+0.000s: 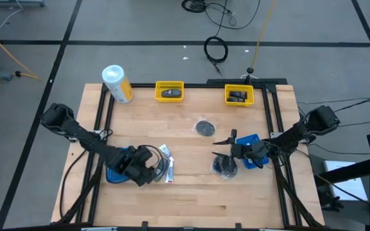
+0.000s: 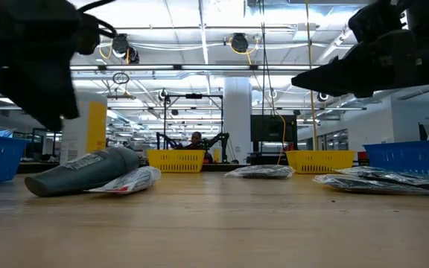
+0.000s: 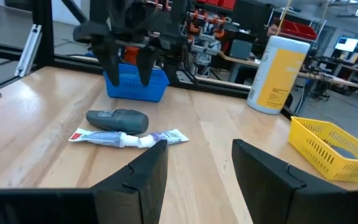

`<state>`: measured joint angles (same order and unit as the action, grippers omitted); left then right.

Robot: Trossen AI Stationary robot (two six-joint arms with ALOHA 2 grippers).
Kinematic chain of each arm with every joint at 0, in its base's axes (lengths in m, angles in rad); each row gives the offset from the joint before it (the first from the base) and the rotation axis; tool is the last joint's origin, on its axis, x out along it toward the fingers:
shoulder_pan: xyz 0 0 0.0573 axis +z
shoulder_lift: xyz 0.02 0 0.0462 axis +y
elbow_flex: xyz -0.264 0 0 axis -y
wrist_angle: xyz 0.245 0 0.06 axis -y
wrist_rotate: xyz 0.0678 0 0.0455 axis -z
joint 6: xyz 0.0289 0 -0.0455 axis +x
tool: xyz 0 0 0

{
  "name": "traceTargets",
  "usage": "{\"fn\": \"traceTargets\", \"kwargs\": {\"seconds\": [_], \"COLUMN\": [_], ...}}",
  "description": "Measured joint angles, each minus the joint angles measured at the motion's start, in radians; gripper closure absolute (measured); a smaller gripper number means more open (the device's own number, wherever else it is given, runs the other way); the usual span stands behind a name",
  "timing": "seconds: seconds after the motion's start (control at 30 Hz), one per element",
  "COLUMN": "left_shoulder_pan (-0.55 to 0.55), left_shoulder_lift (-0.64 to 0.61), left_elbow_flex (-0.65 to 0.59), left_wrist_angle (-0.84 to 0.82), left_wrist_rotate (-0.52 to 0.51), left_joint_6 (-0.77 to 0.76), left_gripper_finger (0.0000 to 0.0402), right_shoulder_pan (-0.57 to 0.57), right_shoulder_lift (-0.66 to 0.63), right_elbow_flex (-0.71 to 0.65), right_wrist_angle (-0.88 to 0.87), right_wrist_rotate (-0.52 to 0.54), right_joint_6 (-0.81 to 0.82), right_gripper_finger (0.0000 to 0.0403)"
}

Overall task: Pick & Place Travel size toiletries
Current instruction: Put the gray deodorant into the left yellow bin

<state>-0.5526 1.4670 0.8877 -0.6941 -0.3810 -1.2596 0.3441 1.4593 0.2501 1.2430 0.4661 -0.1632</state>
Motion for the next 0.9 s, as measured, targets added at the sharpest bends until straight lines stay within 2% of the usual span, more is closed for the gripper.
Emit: {"fn": "traceTargets", "kwargs": {"seconds": [0.2, 0.37, 0.5, 0.7, 0.9], "left_shoulder_pan": [0.003, -0.005, -0.006, -0.005, 0.007], "left_shoulder_lift": [0.006, 0.074, 0.162, 0.239, 0.291], "left_elbow_flex": [-0.017, -0.017, -0.015, -0.014, -0.013], "left_wrist_angle": [0.202, 0.298, 0.283, 0.251, 0.256], "left_wrist_rotate": [-0.08, -0.136, -0.113, -0.106, -0.115], "left_joint_6": [0.065, 0.06, 0.014, -0.087, -0.082], "left_gripper_finger": [0.0073, 0.0073, 0.0073, 0.0073, 0.0073], "right_shoulder_pan": [-0.004, -0.004, -0.004, -0.004, -0.004], "right_shoulder_lift": [0.0, 0.0, 0.0, 0.0, 0.0], "right_elbow_flex": [0.0, 0.0, 0.0, 0.0, 0.0], "right_wrist_angle": [-0.021, -0.026, -0.028, -0.028, -0.028], "right_wrist_rotate": [0.0, -0.022, -0.078, -0.077, -0.077], "right_joint_6": [0.048, 0.093, 0.099, 0.099, 0.099], "right_gripper_finger": [0.0232, 0.0232, 0.0232, 0.0232, 0.0232]}}
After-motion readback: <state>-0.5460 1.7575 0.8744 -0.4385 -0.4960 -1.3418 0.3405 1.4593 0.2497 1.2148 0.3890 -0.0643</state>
